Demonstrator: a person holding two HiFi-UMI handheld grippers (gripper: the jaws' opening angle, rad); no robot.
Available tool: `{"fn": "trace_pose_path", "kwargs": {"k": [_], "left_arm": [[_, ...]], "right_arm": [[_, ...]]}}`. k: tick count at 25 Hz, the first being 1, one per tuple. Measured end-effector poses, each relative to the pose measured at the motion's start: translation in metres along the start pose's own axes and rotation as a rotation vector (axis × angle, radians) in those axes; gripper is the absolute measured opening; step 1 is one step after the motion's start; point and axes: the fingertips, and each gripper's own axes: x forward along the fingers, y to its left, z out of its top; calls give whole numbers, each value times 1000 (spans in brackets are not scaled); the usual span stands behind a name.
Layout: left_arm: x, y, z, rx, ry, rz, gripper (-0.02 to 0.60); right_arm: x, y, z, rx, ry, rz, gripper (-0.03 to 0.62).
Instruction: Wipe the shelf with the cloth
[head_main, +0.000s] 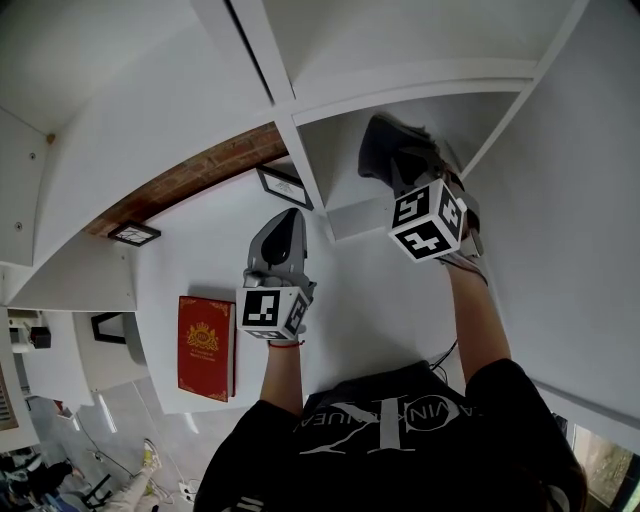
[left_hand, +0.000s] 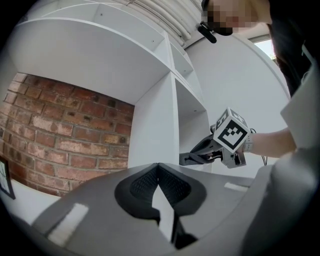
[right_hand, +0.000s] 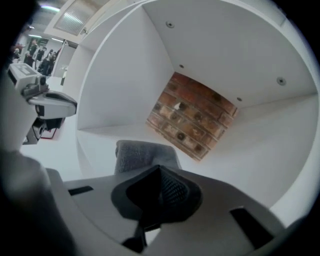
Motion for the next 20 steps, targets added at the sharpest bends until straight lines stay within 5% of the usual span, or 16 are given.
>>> {"fn": "trace_pose_path", "kwargs": {"k": [10,14,20], "left_arm": [[5,-5,3,-8,-14,15,11],[6,-4,0,-9,-10,20,11],[7,9,-1,-14,-14,51,11]], "right_arm": [[-20,-40,-44,-32,118,-183,11],[-14,-28,-36,-178,147,-136,9],[-3,4,-6,-238,79,8,9]]}}
